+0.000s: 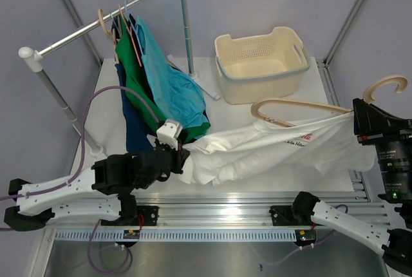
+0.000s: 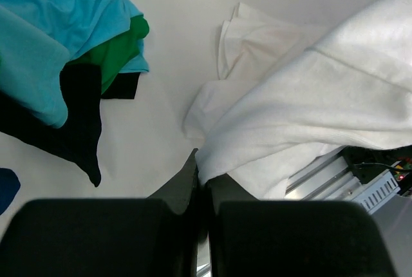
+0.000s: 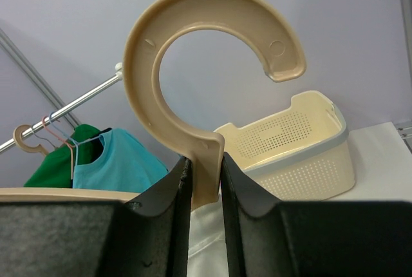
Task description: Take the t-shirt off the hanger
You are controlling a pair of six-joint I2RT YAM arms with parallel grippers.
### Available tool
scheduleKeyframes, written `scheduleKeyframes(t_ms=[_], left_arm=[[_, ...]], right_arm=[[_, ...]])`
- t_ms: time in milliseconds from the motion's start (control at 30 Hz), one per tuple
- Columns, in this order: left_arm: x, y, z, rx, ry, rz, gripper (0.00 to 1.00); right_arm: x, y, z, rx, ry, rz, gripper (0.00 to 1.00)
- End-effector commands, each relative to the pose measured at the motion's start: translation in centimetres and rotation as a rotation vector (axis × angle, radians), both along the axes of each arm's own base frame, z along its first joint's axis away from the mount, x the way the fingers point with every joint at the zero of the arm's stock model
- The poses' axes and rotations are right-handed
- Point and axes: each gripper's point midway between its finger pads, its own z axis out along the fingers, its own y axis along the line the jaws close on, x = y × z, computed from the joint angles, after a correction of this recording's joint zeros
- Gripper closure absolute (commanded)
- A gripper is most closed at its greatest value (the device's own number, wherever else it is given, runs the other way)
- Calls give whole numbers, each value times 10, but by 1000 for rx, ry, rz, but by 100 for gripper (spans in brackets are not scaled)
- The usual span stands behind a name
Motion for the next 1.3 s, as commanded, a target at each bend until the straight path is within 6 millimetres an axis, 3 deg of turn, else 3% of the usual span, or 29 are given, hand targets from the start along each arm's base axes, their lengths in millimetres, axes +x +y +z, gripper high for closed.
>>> scheduleKeyframes(t_ms=[0,133,200,300,400,467,667,833,967,1133,1267], left_arm=[[11,2,-3,5,-11,80,100],[8,-15,8,-29,-32,7,98],[-1,-34,18,-71,-46,-103,84],[-22,-53,30,-112,-33,-272,45],[-39,-61,53,-142,-56,-401,20],[-44,-56,78,-196,-81,-422,15],[-48,-23,136,-294,-177,-415,9],[-47,-10,156,-287,-238,-421,6],[-35,-13,153,-196,-251,-382,5],[-25,-47,132,-75,-199,-390,7],[-25,-68,115,-22,-157,-423,22]], right_arm=[[-1,-1,35,78,-58,5,100],[7,23,27,46,-37,59,100],[16,42,11,16,-9,86,100],[27,68,-11,-40,32,127,100],[42,101,-42,-121,87,170,100],[47,120,-52,-166,109,215,100],[51,166,-80,-285,175,360,100],[56,196,-105,-352,224,441,100],[59,216,-116,-351,219,494,100],[60,233,-120,-345,218,547,100],[60,239,-123,-336,218,564,100]])
